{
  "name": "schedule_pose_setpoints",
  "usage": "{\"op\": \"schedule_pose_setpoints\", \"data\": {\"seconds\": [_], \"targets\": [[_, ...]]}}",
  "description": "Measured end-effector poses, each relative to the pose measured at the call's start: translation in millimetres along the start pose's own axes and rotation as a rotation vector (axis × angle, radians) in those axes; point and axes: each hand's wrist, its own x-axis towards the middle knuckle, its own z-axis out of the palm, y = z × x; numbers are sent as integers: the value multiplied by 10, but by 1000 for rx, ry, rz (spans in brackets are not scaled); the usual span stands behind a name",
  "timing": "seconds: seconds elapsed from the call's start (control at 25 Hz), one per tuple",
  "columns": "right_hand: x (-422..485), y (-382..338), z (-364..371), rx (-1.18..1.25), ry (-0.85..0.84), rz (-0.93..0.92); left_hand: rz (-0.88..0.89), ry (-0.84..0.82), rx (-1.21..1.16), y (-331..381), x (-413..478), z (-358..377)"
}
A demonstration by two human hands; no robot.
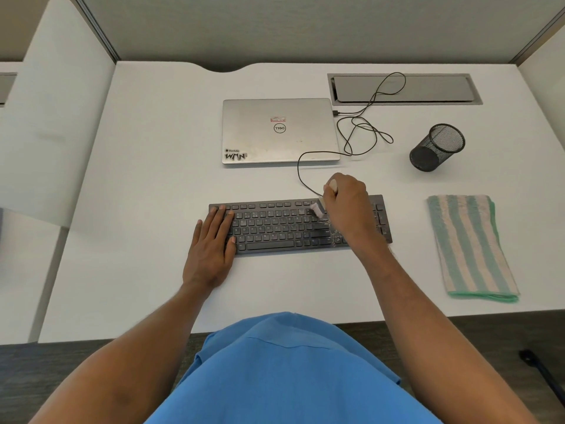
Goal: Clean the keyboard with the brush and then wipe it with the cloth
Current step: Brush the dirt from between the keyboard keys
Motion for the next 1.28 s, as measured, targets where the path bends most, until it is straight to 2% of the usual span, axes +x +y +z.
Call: {"op": "schedule_pose_setpoints", "data": {"seconds": [0.32, 0.48, 0.8, 0.88, 0.96, 1.08, 1.28], "targets": [[-36, 42, 58, -142, -18, -14, 0, -3, 5, 4, -3, 4], [-25, 26, 65, -49, 27, 1, -1, -1, 3, -3, -4, 3], [-84, 44, -60, -108, -106, -2, -3, -4, 6, -1, -6, 5], [-58, 1, -169, -28, -161, -28, -4, -5, 5, 4, -6, 2], [-52, -95, -209, 122, -269, -8, -4, -5, -1, 3, -8, -1], [-42, -201, -147, 197, -376, 55, -2, -6, 1, 5, -13, 0], [-10, -56, -120, 84, -378, 64, -1, -5, -2, 11, -10, -11]]}}
